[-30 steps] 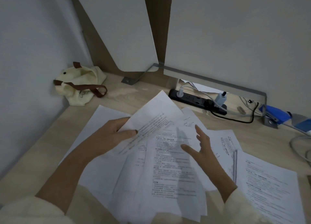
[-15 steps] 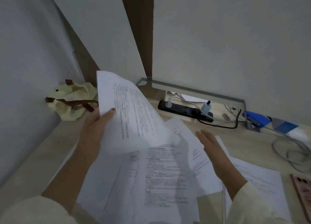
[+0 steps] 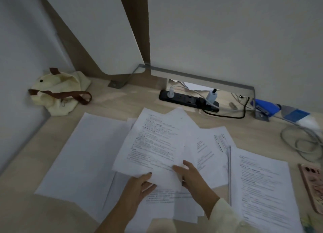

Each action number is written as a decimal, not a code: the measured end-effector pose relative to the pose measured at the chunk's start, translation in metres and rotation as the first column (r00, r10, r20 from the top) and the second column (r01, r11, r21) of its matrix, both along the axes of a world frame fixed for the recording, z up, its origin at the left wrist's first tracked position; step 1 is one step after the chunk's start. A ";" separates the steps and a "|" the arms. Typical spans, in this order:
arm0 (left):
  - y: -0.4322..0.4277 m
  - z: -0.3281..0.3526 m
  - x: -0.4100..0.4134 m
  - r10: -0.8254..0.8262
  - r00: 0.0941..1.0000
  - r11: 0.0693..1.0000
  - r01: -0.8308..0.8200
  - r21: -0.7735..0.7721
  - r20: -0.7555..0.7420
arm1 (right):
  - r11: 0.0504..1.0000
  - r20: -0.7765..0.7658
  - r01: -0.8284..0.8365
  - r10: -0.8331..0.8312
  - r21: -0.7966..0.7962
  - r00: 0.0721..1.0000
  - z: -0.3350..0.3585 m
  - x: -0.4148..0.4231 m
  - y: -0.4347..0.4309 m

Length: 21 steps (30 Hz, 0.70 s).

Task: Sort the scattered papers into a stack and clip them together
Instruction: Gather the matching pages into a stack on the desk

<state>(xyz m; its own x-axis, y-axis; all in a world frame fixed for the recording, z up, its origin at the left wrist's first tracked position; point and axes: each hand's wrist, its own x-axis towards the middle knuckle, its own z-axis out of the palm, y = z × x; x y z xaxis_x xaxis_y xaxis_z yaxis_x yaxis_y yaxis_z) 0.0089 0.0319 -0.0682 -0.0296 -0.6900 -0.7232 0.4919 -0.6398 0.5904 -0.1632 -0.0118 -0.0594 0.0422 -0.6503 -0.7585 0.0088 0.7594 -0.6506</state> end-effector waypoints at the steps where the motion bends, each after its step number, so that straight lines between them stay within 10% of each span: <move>1: 0.002 -0.001 0.000 -0.045 0.999 0.999 0.044 0.030 0.017 | 0.999 -0.079 0.036 -0.037 -0.009 0.996 -0.004 -0.004 0.000; 5: 0.003 -0.002 0.017 -0.003 0.940 1.000 0.008 -0.013 0.341 | 0.993 -0.388 -0.044 -0.002 -0.109 0.922 -0.006 -0.034 0.003; 12: -0.009 -0.020 0.046 -0.222 0.481 0.968 0.211 0.134 0.848 | 0.974 -0.732 -0.227 0.146 -0.012 0.665 -0.027 -0.046 0.010; 21: -0.015 -0.021 0.039 -0.343 0.529 0.929 0.313 0.197 0.776 | 1.000 -0.422 -0.023 0.026 0.011 0.906 -0.038 -0.028 -0.010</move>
